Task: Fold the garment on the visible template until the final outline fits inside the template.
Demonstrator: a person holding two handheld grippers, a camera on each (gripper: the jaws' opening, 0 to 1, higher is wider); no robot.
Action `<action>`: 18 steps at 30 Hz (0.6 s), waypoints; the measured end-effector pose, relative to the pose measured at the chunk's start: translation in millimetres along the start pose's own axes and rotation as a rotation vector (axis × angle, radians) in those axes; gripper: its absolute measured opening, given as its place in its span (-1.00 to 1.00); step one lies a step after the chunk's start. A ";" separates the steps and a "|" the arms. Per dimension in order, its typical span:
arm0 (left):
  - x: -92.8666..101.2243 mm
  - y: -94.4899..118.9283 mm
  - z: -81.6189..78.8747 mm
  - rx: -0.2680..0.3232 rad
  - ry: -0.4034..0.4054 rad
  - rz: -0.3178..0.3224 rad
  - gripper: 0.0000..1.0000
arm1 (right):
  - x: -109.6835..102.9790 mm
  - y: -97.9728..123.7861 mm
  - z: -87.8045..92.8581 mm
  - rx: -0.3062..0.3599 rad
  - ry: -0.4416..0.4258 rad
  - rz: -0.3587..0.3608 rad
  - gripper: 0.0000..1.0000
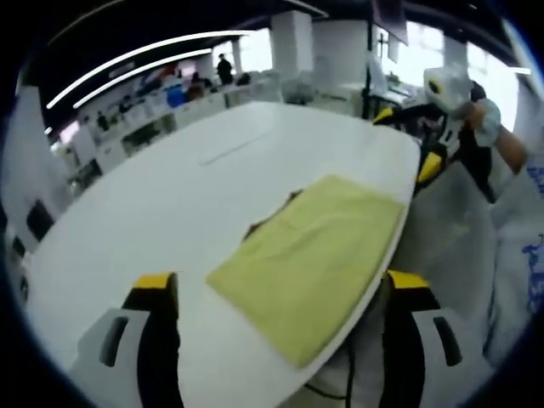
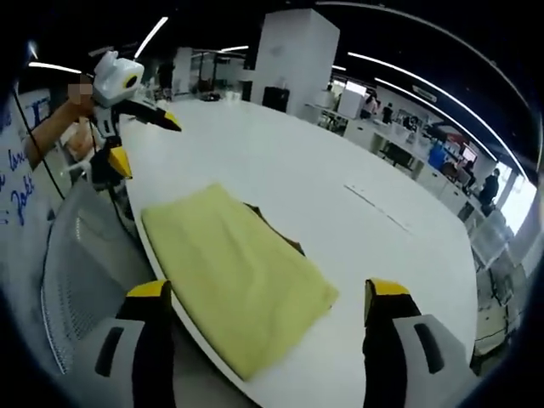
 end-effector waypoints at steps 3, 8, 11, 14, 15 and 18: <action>4.6 6.1 -2.6 0.007 -0.003 0.019 0.95 | -0.9 3.9 0.2 -0.003 -0.005 -0.001 0.98; 9.0 12.5 -1.9 0.011 -0.003 0.035 0.98 | -6.8 13.9 -0.6 -0.009 -0.004 -0.005 0.99; 12.4 16.5 -2.8 0.029 0.021 0.048 0.98 | -6.9 19.0 0.6 -0.018 -0.005 -0.015 0.99; 18.0 21.8 -3.1 0.034 0.016 0.054 0.98 | -11.7 22.6 2.3 -0.029 -0.003 -0.026 0.99; 19.5 23.2 -3.3 0.037 0.018 0.057 0.98 | -13.1 23.7 3.0 -0.032 -0.003 -0.026 0.99; 21.4 29.0 -3.6 0.055 0.034 0.048 0.98 | -16.9 24.9 6.7 -0.048 -0.015 -0.039 0.99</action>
Point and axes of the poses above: the point that each gripper's makers call its tool centre point, and the gripper's own axes: y roughly backward along the fingers, x roughly to its right, z roughly out of its underside, the point moved 5 cm from there along y, roughly backward along the fingers, and after that the axes turned 4 degrees about z, right-handed, at the moved point
